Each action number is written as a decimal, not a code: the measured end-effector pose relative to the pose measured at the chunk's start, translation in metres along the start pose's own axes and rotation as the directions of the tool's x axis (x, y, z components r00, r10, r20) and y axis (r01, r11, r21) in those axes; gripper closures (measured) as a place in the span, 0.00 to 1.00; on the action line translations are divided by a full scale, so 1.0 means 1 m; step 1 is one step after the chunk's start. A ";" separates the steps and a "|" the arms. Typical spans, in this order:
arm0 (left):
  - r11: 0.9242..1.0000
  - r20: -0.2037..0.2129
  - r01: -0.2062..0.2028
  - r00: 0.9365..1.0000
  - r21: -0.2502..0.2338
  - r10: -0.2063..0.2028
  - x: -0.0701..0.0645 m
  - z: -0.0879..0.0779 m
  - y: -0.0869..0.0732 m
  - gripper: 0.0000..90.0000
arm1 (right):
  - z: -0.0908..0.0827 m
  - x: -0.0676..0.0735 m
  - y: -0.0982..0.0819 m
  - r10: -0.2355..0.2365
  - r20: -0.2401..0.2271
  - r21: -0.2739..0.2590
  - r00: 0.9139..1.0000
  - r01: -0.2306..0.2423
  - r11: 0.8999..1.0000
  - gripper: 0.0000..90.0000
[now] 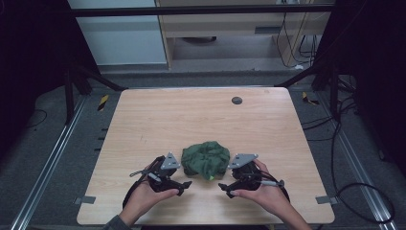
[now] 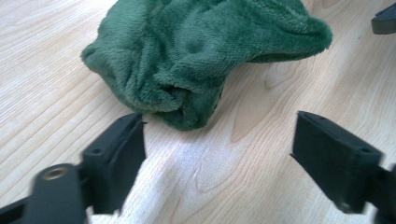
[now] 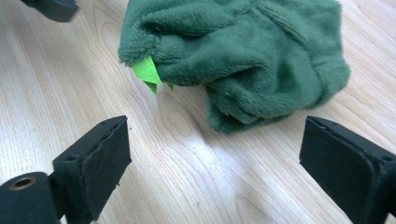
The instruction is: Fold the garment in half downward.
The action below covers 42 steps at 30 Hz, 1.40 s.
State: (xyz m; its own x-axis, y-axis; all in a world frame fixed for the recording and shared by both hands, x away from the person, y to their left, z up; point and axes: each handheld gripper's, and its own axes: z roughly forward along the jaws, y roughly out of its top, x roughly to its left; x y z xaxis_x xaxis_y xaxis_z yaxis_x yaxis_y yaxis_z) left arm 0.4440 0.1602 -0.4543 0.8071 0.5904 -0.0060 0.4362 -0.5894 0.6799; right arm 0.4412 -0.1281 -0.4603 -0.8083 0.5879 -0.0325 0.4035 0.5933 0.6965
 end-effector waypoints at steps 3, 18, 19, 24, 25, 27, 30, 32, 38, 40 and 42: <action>1.000 -0.014 0.005 1.000 -0.013 -0.005 0.004 -0.007 -0.001 0.12 | -0.005 -0.004 -0.005 -0.005 0.012 -0.004 1.000 0.005 1.000 0.07; 0.999 -0.047 0.025 0.999 0.025 -0.024 0.031 -0.018 -0.017 0.07 | -0.018 -0.034 -0.021 0.081 0.055 -0.011 0.995 -0.081 0.997 0.08; 0.999 -0.050 0.029 0.998 0.029 -0.027 0.033 -0.018 -0.019 0.07 | -0.018 -0.039 -0.023 0.089 0.065 -0.010 0.994 -0.089 0.996 0.08; 0.997 -0.083 0.060 0.995 0.046 -0.056 0.052 -0.022 -0.030 0.07 | -0.019 -0.052 -0.027 0.114 0.089 -0.003 0.989 -0.115 0.993 0.08; 0.997 -0.089 0.067 0.994 0.048 -0.063 0.055 -0.023 -0.032 0.07 | -0.019 -0.055 -0.028 0.119 0.094 -0.001 0.988 -0.119 0.993 0.08; 0.996 -0.106 0.078 0.992 0.047 -0.073 0.063 -0.025 -0.035 0.07 | -0.019 -0.061 -0.030 0.130 0.108 0.008 0.985 -0.132 0.991 0.08; 0.994 -0.121 0.094 0.989 0.052 -0.087 0.071 -0.027 -0.040 0.07 | -0.019 -0.069 -0.034 0.144 0.118 0.021 0.982 -0.148 0.989 0.08; 0.991 -0.148 0.114 0.984 0.070 -0.102 0.083 -0.029 -0.046 0.07 | -0.018 -0.075 -0.037 0.153 0.126 0.032 0.980 -0.158 0.987 0.08; 0.985 -0.183 0.152 0.974 0.077 -0.136 0.103 -0.031 -0.058 0.07 | -0.017 -0.089 -0.042 0.176 0.143 0.038 0.974 -0.183 0.982 0.09; 0.983 -0.194 0.165 0.970 0.078 -0.147 0.110 -0.031 -0.061 0.07 | -0.015 -0.093 -0.043 0.184 0.148 0.039 0.972 -0.191 0.981 0.09; 0.980 -0.208 0.182 0.964 0.076 -0.163 0.116 -0.030 -0.065 0.07 | -0.014 -0.097 -0.044 0.194 0.158 0.039 0.968 -0.202 0.979 0.09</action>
State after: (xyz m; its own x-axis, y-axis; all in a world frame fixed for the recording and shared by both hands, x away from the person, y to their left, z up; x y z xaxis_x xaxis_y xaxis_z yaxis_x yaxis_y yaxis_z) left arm 0.4977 0.2836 -0.4767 0.6246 0.7801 0.0360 0.6046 -0.5122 0.6100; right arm 0.4963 -0.2191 -0.4775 -0.6368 0.7710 -0.0099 0.5746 0.4831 0.6606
